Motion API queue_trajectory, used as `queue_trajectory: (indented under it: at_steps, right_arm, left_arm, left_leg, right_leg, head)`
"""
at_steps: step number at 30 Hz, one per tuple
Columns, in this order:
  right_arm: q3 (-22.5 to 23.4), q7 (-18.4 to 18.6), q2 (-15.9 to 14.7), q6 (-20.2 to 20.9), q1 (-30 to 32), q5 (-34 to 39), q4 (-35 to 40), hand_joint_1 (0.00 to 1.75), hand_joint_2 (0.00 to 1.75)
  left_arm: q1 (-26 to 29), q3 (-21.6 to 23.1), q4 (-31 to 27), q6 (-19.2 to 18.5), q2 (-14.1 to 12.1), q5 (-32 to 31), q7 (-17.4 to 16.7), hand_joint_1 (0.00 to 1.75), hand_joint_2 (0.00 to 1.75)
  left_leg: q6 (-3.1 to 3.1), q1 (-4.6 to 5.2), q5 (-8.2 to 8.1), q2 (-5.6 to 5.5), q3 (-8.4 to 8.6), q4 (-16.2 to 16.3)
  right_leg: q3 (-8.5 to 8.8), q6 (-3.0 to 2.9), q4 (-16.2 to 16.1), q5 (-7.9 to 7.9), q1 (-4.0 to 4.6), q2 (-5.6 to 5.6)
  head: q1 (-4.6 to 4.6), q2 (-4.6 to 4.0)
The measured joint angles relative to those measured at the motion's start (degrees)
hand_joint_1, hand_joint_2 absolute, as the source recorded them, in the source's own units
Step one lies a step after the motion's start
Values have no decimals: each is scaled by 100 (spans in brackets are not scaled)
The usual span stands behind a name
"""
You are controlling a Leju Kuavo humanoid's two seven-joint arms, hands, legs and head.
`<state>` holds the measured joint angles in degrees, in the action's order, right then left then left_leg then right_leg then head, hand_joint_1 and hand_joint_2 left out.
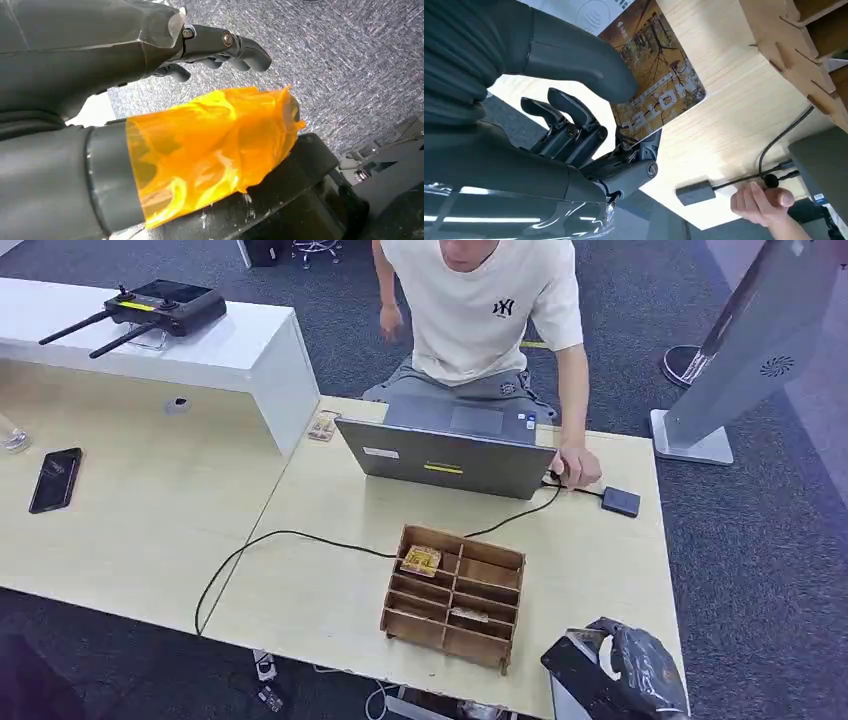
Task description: Pass the card to the sensor for recognition and then transmit it.
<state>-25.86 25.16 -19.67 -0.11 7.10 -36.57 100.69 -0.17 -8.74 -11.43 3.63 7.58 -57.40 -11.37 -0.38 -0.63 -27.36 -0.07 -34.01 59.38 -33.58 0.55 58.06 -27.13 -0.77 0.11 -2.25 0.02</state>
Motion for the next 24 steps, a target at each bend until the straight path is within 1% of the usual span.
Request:
queue_trajectory:
  at_steps: [4, 9, 16, 24]
  right_arm:
    - [-9, 11, 0, 63, -45, 13, -102, 175, 175]
    - [-9, 151, -15, 166, -67, -37, -275, 175, 175]
    - [0, 343, -166, 300, -61, -122, -393, 175, 175]
    - [2, 365, -219, 418, -70, -122, -437, 175, 175]
  left_arm:
    - [-1, 0, 0, 0, 0, -17, 2, 0, 0]
    - [-4, 0, 0, -18, 0, -57, 0, 0, 0]
    - [-4, 0, 0, -37, 0, -66, 0, 0, 0]
    - [-5, 0, 0, -55, 0, -81, -2, 0, 0]
  left_leg:
    - [0, 0, 0, 0, -1, 0]
    - [0, 0, 0, 0, 0, 0]
    - [0, 0, 0, 0, 0, 0]
    - [0, 0, 0, 0, 0, 0]
  right_leg:
    - [0, 0, 0, 0, 0, 0]
    - [0, 0, 0, 0, 0, 0]
    - [-1, 0, 0, 0, 0, 0]
    - [0, 0, 0, 0, 0, 0]
  head:
    - [0, 0]
    - [2, 0]
    - [2, 0]
    - [0, 0]
